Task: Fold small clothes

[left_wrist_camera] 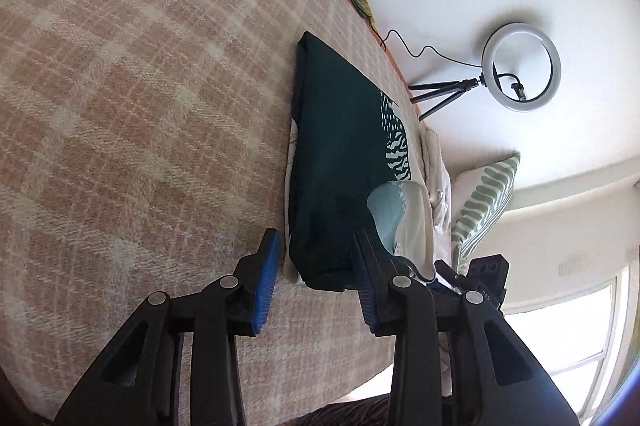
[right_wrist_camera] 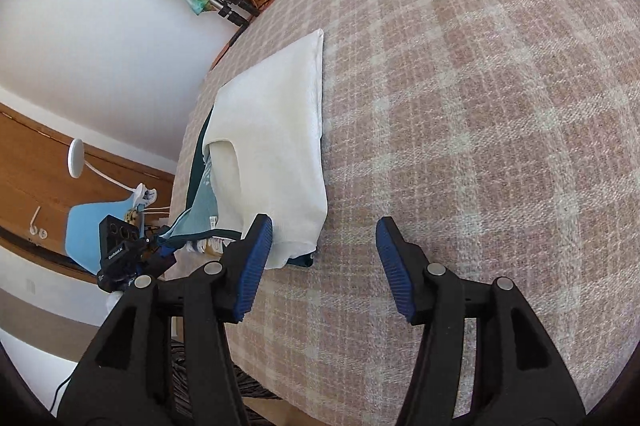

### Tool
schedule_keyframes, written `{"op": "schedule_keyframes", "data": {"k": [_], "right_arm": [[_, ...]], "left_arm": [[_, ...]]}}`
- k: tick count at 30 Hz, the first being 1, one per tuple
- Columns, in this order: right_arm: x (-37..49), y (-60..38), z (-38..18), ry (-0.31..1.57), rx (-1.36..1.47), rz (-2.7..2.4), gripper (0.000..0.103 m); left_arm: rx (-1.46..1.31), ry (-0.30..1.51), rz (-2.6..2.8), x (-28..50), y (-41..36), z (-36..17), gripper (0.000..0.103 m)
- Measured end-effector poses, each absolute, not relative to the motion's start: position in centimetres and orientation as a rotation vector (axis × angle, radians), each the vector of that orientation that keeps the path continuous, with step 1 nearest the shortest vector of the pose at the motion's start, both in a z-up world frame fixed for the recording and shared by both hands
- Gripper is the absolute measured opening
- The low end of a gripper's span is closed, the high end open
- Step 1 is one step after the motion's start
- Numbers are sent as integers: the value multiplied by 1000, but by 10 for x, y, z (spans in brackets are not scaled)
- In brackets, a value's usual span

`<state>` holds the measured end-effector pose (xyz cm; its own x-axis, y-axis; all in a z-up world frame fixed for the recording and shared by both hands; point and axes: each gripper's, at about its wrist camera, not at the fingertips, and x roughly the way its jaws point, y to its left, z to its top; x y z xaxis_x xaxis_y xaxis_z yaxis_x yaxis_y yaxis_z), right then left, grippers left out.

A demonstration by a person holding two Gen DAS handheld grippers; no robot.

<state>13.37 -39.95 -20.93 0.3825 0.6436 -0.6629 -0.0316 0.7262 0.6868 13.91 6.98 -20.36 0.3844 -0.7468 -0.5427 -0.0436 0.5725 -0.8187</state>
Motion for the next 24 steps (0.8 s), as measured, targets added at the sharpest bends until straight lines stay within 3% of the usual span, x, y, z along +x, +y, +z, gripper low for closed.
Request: {"op": "schedule_keyframes", "data": {"k": [6,8,11,12,20,24], "right_arm": [[136,-382,-208,1115,666,564,54],[137,-378,-209,1121,675,578,39],[141,-374,-209,1123,671,581,21],[142,-370,-207,1117,664,586,15],[128,-374,-162,1003,626,611,9],[125,-368,-183,1087,525,552,9]], "left_arm": [[-902,1109,-572,127,63,-200,31],[-848,1102,-560,126,60,-196,31],[-773,1082,-551,127,55,-189,4],[-754,1071,-540,127,54,-186,4],[-512,927,-504,123,56,-139,3],[-408,1028,-470,117,48,-169,3]]}}
